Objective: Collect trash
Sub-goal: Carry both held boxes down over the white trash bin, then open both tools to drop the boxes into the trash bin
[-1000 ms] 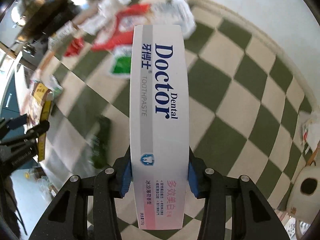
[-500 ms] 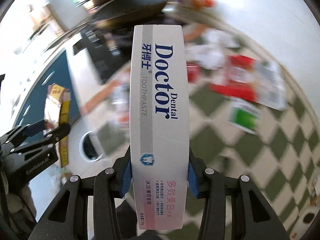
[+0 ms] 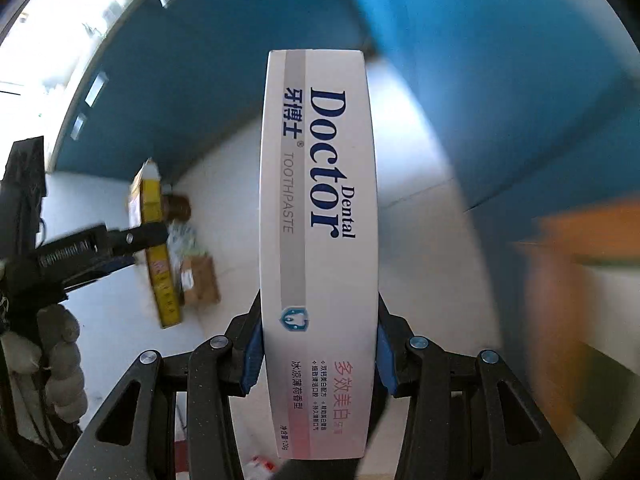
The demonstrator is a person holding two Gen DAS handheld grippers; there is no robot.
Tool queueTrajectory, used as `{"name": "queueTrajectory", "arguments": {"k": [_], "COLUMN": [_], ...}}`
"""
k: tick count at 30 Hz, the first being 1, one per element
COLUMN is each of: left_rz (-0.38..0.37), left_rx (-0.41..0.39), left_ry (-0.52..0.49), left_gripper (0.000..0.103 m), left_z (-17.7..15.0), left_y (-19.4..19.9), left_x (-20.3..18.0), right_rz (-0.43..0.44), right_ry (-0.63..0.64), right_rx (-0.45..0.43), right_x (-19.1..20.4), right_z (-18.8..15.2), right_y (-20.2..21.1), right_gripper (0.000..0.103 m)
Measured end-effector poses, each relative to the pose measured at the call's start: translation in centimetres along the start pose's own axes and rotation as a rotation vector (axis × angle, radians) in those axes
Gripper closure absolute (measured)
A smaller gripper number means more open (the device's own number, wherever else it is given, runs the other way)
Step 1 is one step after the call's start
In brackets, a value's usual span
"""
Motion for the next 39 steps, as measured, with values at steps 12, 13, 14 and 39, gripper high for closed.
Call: {"name": "queueTrajectory", "arguments": {"k": [12, 13, 14, 39], "left_rz": [-0.135, -0.132, -0.127, 0.351], "left_rx": [0.373, 0.398, 0.420, -0.266], "left_ry": [0.235, 0.234, 0.239, -0.038], "left_gripper": [0.043, 0.043, 0.043, 0.004], "left_z": [12.1, 12.2, 12.4, 8.3], "left_y": [-26.6, -27.5, -28.3, -17.7], "left_x": [6.1, 6.3, 6.5, 11.7], "right_rz": [0.129, 0.131, 0.132, -0.511], "right_ry": [-0.080, -0.094, -0.106, 0.201], "right_rx": [0.422, 0.444, 0.460, -0.008], "right_x": [-5.4, -5.8, -5.5, -3.0], "right_z": [5.2, 5.4, 5.5, 9.6], "right_y": [-29.7, -30.7, -31.5, -21.9], "right_gripper": [0.055, 0.054, 0.054, 0.000]}}
Point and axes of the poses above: each gripper's, at about its wrist camera, not at the fingertips, and y roughly against the way its jaws point, x to its left, z to its top, the point moved 8 cm from there along -y, roughly the way its jaws point, and after that the axes turned 12 degrees about y, right-handed, at the moved point
